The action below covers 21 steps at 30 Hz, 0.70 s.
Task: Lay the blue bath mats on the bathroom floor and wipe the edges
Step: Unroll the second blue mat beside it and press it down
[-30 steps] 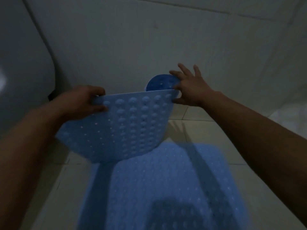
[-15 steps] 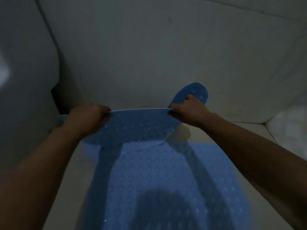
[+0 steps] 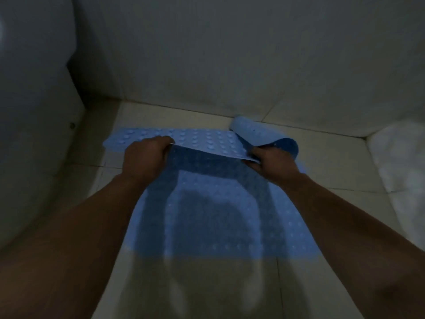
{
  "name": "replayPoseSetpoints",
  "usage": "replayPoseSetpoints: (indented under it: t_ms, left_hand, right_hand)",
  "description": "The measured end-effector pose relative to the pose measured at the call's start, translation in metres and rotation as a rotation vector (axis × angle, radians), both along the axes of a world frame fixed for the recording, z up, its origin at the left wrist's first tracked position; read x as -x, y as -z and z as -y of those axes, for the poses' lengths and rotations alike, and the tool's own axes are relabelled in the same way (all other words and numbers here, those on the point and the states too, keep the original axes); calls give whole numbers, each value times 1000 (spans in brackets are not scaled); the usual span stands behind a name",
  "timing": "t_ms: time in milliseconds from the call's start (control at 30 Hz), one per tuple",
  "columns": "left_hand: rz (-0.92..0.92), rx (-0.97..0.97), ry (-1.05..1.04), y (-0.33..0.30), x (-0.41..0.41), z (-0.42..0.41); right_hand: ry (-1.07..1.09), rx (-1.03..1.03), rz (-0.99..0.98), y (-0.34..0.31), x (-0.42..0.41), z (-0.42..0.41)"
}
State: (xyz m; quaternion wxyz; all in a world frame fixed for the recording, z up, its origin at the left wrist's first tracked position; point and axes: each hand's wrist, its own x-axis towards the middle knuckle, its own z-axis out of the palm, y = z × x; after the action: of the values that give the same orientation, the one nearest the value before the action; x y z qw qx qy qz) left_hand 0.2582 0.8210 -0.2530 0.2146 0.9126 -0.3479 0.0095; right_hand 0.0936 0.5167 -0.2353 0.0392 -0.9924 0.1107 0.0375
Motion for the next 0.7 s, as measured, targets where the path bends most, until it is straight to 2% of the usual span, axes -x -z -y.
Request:
replayPoseSetpoints:
  t_ms: [100,267,433,533,633,700]
  left_hand:
    - [79,-80,52,19,15,6]
    - [50,-213,22,26,56,1]
    - [105,-198,31,-24,85,8]
    - [167,-149,90,-82,91,14]
    - [317,-114,153,-140,100,20]
    - [329,-143,197,-170,110,20]
  right_hand:
    - [45,-64,47,28,21,15]
    - [64,-197,34,38,59,14]
    - [-27,-165,177,-42,91,16]
    - [1,-112,47,-102,107,28]
    - [61,-187,-92,-152,129,40]
    - [82,-239,-164,-172,146,46]
